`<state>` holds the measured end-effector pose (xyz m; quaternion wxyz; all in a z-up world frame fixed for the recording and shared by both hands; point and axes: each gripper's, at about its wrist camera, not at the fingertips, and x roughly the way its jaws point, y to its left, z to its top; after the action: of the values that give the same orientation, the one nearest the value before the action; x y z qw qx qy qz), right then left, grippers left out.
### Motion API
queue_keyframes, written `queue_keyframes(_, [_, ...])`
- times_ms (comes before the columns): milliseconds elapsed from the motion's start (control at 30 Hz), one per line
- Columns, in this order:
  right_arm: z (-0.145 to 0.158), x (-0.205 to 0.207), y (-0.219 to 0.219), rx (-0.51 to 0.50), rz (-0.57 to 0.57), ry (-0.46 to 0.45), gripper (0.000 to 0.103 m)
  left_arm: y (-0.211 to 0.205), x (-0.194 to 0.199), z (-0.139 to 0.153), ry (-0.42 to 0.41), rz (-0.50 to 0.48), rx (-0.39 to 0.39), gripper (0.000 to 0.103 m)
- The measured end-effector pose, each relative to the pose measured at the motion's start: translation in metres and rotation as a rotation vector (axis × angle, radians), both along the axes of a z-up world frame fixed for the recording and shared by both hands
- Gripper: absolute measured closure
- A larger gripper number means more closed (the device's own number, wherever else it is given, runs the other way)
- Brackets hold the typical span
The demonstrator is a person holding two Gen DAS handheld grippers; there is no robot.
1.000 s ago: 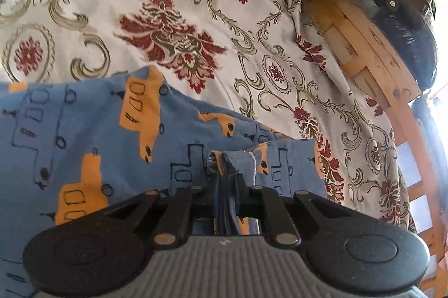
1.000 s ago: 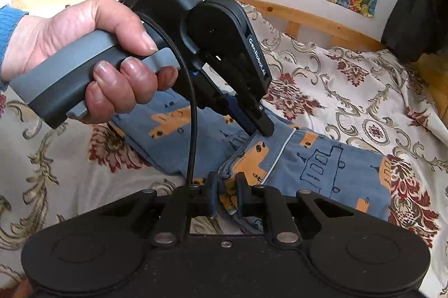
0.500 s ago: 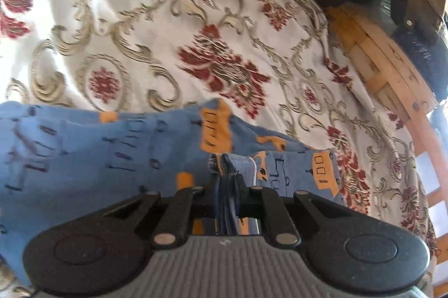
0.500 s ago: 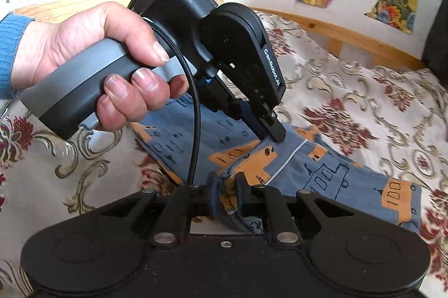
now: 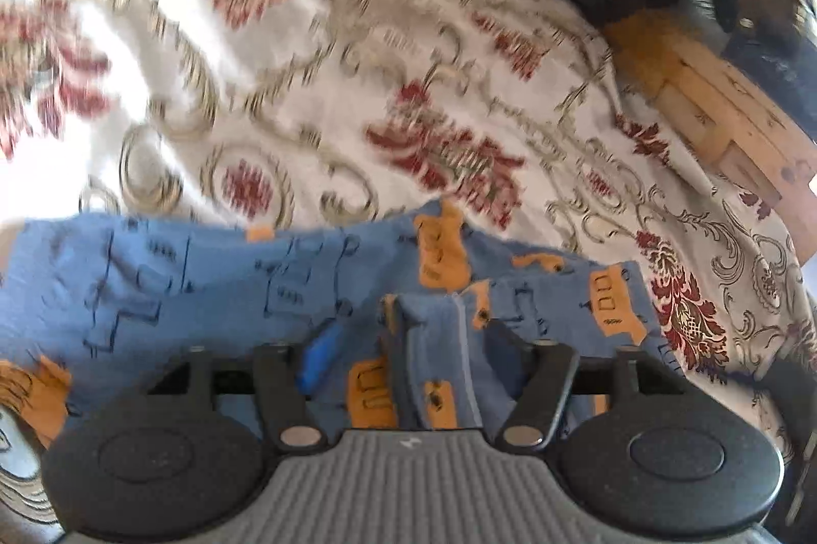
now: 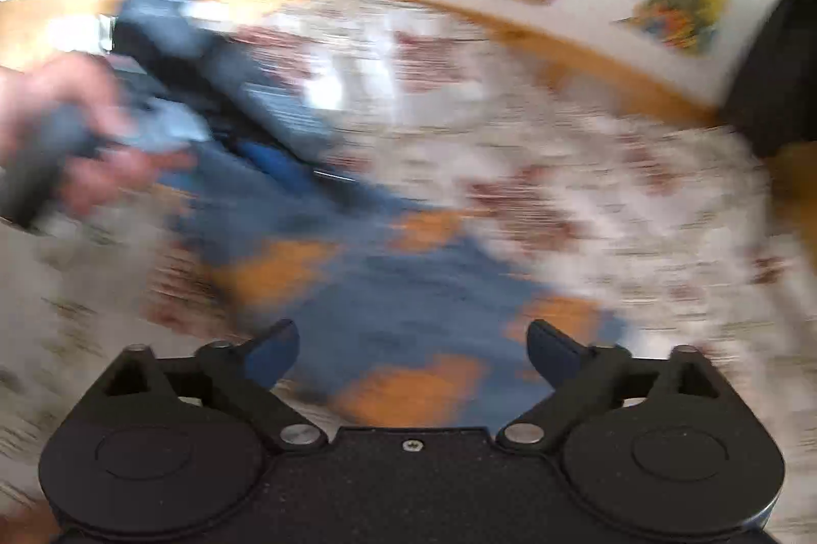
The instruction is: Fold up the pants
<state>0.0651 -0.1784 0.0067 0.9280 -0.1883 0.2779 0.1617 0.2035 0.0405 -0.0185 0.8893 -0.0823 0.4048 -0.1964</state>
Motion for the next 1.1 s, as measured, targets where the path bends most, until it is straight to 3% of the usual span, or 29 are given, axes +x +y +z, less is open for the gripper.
queue_keyframes(67, [-0.003, 0.013, -0.021, -0.079, -0.085, -0.046, 0.001, -0.015, -0.009, 0.004, -0.066, 0.001, 0.033, 0.021])
queue_keyframes(167, [-0.012, 0.043, -0.044, -0.119, -0.161, -0.102, 0.001, -0.045, -0.015, -0.005, -0.129, 0.017, 0.173, 0.020])
queue_keyframes(233, [-0.022, 0.062, -0.049, -0.113, -0.162, -0.117, 0.001, -0.063, -0.015, -0.016, -0.145, 0.035, 0.299, 0.021])
queue_keyframes(300, [-0.037, 0.079, -0.048, -0.129, -0.144, -0.086, 0.001, -0.067, -0.013, -0.028, -0.144, 0.044, 0.367, 0.021])
queue_keyframes(367, [-0.052, 0.088, -0.052, -0.154, -0.188, -0.068, 0.001, -0.060, -0.011, -0.037, -0.123, 0.044, 0.350, 0.017])
queue_keyframes(433, [-0.059, 0.091, -0.066, -0.111, -0.243, -0.034, 0.001, -0.047, -0.010, -0.038, -0.101, 0.067, 0.311, 0.012])
queue_keyframes(500, [-0.054, 0.092, -0.080, -0.047, -0.265, -0.007, 0.001, -0.037, -0.009, -0.035, -0.075, 0.078, 0.277, 0.012])
queue_keyframes(633, [-0.032, 0.088, -0.095, -0.008, -0.279, -0.048, 0.001, -0.029, -0.020, -0.024, -0.061, 0.112, 0.238, 0.012])
queue_keyframes(733, [-0.017, 0.076, -0.106, 0.131, -0.227, 0.048, 0.001, -0.031, -0.032, -0.021, -0.062, 0.104, 0.256, 0.011])
queue_keyframes(800, [-0.016, 0.068, -0.103, 0.168, -0.175, 0.125, 0.001, -0.033, -0.040, -0.024, -0.065, 0.102, 0.292, 0.010])
queue_keyframes(867, [-0.020, 0.059, -0.093, 0.128, -0.119, 0.181, 0.001, -0.030, -0.046, -0.027, -0.058, 0.117, 0.291, 0.008])
queue_keyframes(1000, [-0.021, 0.023, -0.068, 0.009, -0.057, 0.159, 0.001, -0.019, -0.050, -0.030, -0.012, 0.161, 0.232, 0.006])
queue_keyframes(1100, [-0.025, 0.010, -0.054, -0.053, -0.031, 0.140, 0.001, -0.021, -0.051, -0.031, -0.023, 0.147, 0.277, 0.005])
